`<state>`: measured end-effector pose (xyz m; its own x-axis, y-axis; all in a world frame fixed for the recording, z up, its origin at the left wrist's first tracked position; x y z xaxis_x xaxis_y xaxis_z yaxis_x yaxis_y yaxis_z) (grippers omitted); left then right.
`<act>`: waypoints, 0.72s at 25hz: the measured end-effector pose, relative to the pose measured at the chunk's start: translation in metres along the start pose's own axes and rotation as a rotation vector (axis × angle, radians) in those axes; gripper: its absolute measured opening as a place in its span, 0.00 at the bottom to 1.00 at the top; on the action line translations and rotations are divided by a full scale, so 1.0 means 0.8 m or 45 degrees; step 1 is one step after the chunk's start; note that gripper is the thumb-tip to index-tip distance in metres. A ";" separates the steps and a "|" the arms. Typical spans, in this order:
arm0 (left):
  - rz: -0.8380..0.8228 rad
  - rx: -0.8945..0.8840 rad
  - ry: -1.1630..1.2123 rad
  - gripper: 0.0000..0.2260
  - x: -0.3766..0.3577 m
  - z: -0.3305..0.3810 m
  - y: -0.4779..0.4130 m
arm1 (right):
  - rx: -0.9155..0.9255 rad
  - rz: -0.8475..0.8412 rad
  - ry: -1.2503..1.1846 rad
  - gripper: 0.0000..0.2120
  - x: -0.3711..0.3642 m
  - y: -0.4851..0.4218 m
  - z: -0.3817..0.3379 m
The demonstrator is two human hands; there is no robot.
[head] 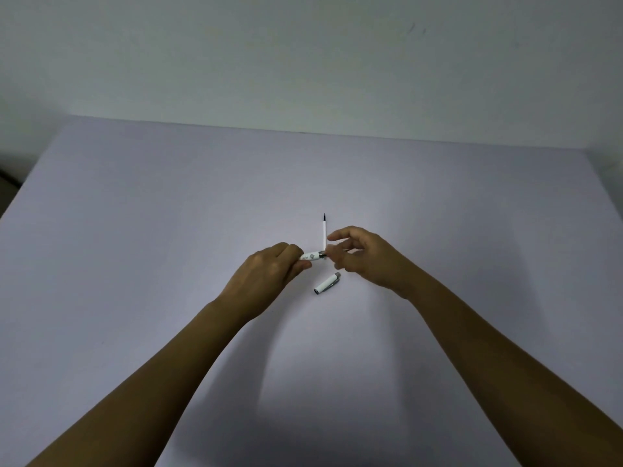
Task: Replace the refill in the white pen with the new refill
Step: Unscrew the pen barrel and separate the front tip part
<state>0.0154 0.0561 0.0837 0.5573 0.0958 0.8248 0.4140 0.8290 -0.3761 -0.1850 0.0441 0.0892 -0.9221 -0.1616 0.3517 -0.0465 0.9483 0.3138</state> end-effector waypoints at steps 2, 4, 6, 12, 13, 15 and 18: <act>-0.007 -0.004 0.002 0.10 0.000 0.001 0.000 | 0.005 0.041 0.104 0.12 -0.002 0.001 0.001; -0.009 0.004 0.011 0.09 -0.001 0.003 0.001 | 0.090 0.054 0.086 0.04 -0.003 0.004 0.000; 0.003 0.042 0.030 0.10 -0.001 0.003 0.003 | 0.129 0.047 -0.068 0.06 0.001 0.004 -0.002; 0.018 0.232 0.106 0.10 -0.005 -0.010 0.015 | -0.027 0.134 -0.645 0.10 0.011 -0.002 0.009; 0.019 0.256 0.121 0.10 -0.006 -0.011 0.018 | -0.104 0.184 -0.803 0.09 0.010 -0.003 0.017; 0.019 0.314 0.147 0.10 -0.009 -0.013 0.024 | -0.254 0.321 -1.115 0.07 0.009 -0.005 0.034; 0.016 0.402 0.164 0.11 -0.012 -0.017 0.034 | -0.463 0.610 -1.265 0.06 -0.007 -0.009 0.071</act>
<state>0.0306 0.0702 0.0598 0.6558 0.0532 0.7531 0.1744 0.9599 -0.2197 -0.2014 0.0537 0.0349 -0.7182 0.6310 -0.2933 0.3535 0.6940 0.6272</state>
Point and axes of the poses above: each hand's wrist, its own y-axis away from the middle knuckle, its own x-axis out of the back of the hand, z = x × y, the point moved 1 cm from there along -y, towards the middle knuckle, and after that the axes turned 12 degrees about z, right-handed, at the moved point
